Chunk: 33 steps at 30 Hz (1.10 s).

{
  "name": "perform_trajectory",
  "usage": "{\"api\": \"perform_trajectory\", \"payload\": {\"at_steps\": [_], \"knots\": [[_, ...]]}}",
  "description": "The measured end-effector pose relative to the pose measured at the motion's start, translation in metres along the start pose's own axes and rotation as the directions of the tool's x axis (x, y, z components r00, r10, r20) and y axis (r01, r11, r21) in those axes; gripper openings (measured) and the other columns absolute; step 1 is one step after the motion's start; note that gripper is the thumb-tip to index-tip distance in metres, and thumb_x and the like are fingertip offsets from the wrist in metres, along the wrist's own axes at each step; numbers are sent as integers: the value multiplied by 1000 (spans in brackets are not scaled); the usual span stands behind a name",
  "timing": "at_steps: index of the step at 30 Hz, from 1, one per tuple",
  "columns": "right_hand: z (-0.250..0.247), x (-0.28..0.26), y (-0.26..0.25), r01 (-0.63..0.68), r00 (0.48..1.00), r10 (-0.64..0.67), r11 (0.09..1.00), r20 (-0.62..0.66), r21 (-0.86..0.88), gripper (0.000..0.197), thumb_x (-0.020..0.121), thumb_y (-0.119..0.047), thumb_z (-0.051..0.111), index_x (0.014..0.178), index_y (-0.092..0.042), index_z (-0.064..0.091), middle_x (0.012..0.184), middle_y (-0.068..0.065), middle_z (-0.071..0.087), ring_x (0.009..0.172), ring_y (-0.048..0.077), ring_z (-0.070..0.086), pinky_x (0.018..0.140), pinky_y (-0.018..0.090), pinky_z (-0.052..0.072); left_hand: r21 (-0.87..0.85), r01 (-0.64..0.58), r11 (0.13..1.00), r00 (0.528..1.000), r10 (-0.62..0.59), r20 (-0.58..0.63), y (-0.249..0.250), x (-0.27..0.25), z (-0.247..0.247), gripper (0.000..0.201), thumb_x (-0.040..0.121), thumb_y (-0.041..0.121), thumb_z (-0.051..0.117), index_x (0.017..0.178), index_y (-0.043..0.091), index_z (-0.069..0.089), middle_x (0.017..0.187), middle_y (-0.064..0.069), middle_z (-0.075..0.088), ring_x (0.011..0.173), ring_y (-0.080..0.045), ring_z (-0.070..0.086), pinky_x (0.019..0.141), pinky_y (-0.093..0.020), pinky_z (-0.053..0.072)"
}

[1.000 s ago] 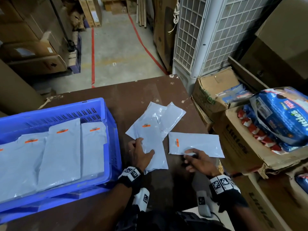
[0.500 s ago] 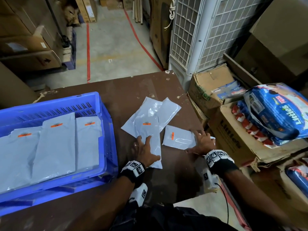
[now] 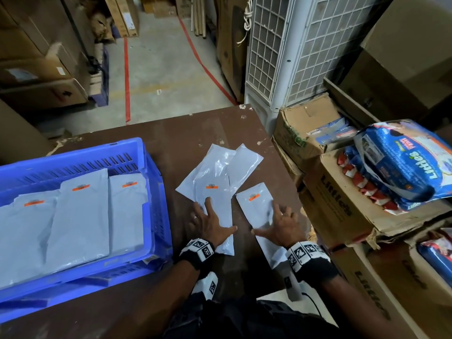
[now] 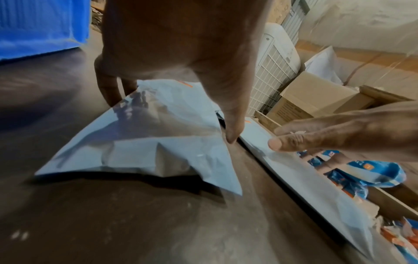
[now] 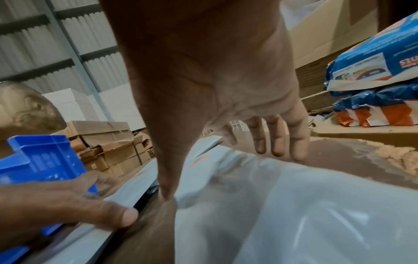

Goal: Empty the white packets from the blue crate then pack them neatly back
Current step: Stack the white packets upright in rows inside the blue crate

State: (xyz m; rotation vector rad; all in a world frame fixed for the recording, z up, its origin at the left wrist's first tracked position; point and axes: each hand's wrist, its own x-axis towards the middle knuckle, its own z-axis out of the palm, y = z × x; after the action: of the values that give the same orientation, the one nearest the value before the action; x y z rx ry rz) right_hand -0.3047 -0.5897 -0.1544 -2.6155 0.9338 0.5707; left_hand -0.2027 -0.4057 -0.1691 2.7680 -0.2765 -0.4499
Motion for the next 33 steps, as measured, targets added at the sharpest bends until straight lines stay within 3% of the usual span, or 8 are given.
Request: {"api": "perform_trajectory", "payload": {"at_steps": [6,14,19,21,23,26,28,33], "knots": [[9,-12,-18,37,998,-35,999,43,-25,105,77,-66,64,153,-28,2,145,14,21,131,38,31,105,51,40,-269,-88,959,996,83,-28,-4,1,6,113,48,36,84,138,26,17,130,-5,16,117,-30,35,99,-44,46],[-14,-4,6,74,997,-83,903,2,424,99,79,-41,79,154,-19,19,147,19,38,128,38,48,101,39,43,-429,-254,867,960,170,-223,6,-3,-14,90,61,29,83,134,22,32,129,-3,18,109,-14,27,96,-25,40],[-39,-2,4,82,996,-56,828,-64,555,91,67,-58,78,140,-36,28,127,11,56,102,36,64,85,52,57,-486,-333,808,931,200,-306,15,0,-38,98,67,35,79,147,34,22,135,-1,19,121,-20,33,105,-32,41],[-46,0,0,84,996,-44,809,-81,582,92,62,-60,79,136,-43,27,127,6,52,104,32,62,81,53,59,-543,-346,765,932,215,-292,20,2,-49,107,68,36,78,151,44,10,142,1,19,130,-22,32,106,-34,40],[-52,2,-5,100,993,-36,784,-117,612,94,53,-66,76,133,-49,28,131,3,48,108,32,59,80,53,59,-580,-361,730,928,218,-304,27,2,-61,105,70,35,77,151,47,10,140,4,20,129,-19,33,103,-31,41],[-62,-1,-14,135,987,-45,752,-155,645,92,52,-67,73,131,-53,27,129,3,47,104,34,62,78,56,59,-578,-432,693,889,220,-401,35,5,-81,91,71,34,74,148,42,25,134,9,21,120,-5,31,96,-15,35],[-71,-6,-25,166,980,-46,728,-194,665,92,53,-67,72,132,-52,28,131,3,47,110,34,59,85,57,56,-543,-478,690,856,229,-463,39,7,-98,84,70,37,73,144,39,32,133,8,22,118,-5,31,92,-4,31],[-101,-22,-63,284,951,-112,685,-288,671,88,57,-68,73,132,-50,30,131,2,51,119,28,55,94,57,51,-400,-578,712,744,256,-618,33,-3,-160,72,74,35,76,139,24,47,128,0,28,104,2,26,91,6,18]]}}
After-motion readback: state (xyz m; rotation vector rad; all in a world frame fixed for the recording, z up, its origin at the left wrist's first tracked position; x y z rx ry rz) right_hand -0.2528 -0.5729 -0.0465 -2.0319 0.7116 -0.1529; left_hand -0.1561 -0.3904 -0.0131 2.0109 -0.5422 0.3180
